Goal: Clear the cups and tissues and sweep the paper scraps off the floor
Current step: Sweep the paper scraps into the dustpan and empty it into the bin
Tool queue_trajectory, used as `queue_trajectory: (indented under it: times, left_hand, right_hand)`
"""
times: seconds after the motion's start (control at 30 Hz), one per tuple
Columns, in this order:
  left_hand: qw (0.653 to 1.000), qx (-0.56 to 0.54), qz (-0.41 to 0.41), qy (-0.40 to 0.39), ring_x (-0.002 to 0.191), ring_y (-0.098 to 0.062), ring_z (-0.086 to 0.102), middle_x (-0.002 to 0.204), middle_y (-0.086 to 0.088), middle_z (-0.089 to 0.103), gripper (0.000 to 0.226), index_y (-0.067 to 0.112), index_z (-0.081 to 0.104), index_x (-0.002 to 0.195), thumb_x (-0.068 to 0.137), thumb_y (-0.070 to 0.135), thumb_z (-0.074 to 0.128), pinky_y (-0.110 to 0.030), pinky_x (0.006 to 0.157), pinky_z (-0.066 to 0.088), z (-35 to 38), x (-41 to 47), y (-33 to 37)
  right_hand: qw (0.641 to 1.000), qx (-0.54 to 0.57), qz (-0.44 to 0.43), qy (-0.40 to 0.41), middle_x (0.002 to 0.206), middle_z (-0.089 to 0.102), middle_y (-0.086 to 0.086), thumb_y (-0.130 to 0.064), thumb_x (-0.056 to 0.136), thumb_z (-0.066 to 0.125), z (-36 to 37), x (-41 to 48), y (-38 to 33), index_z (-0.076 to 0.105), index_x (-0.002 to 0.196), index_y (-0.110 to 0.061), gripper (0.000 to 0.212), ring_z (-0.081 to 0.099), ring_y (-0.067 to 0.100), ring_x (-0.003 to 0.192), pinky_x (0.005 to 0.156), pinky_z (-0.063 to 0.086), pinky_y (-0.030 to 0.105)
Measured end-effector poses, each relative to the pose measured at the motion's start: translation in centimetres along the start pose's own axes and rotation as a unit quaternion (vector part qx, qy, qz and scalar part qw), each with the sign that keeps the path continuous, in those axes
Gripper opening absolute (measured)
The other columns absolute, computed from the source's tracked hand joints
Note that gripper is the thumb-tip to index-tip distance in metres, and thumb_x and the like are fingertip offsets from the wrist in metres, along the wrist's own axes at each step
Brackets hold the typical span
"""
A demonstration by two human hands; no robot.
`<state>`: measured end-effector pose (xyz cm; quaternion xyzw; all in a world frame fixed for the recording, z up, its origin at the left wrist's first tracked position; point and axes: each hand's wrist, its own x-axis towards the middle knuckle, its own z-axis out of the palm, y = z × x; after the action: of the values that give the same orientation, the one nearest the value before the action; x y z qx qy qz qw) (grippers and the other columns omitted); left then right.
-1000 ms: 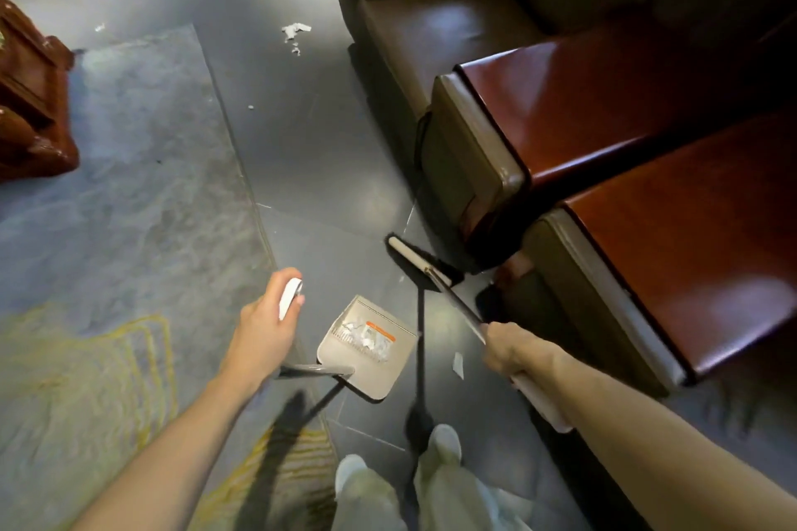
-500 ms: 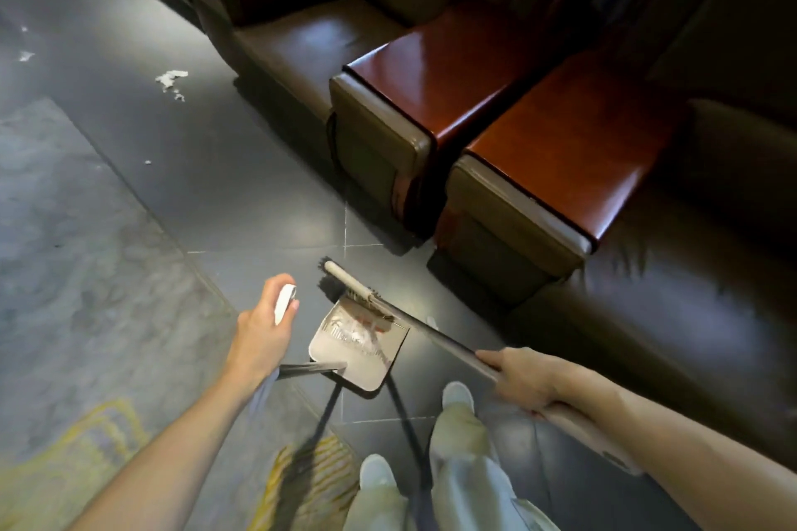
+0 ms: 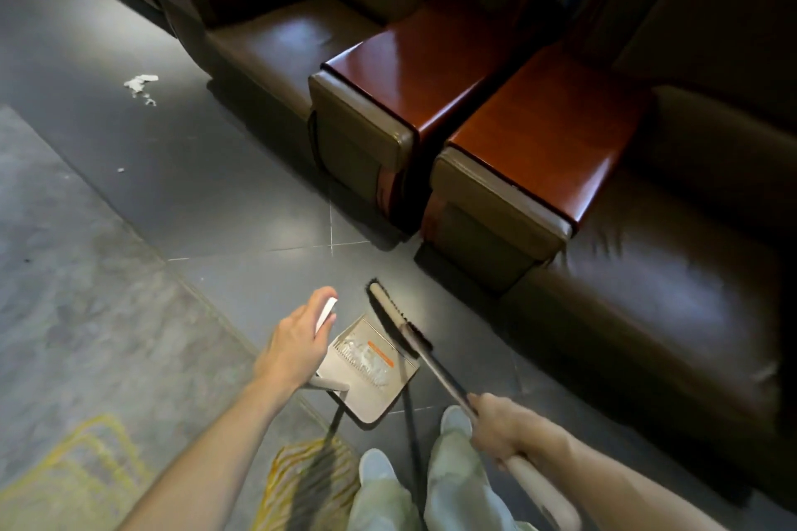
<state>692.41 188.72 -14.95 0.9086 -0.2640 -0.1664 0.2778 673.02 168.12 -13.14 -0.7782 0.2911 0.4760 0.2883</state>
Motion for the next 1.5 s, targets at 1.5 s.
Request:
queue_trajectory:
  times: [1.5]
  left_hand:
    - [0.966,-0.090,-0.206,0.127,0.078,-0.030,0.047,0.084,-0.009,0.057,0.024,0.022,0.049,0.120,0.096,0.021,0.048,-0.031,0.068,0.031,-13.1,10.6,-13.0]
  right_hand:
    - [0.995,-0.096,-0.028,0.007,0.060,0.053,0.011,0.006,0.076,0.049,-22.4,9.4,-21.2,0.054,0.124,0.010,0.048,0.047,0.020,0.048,0.046,0.040,0.027]
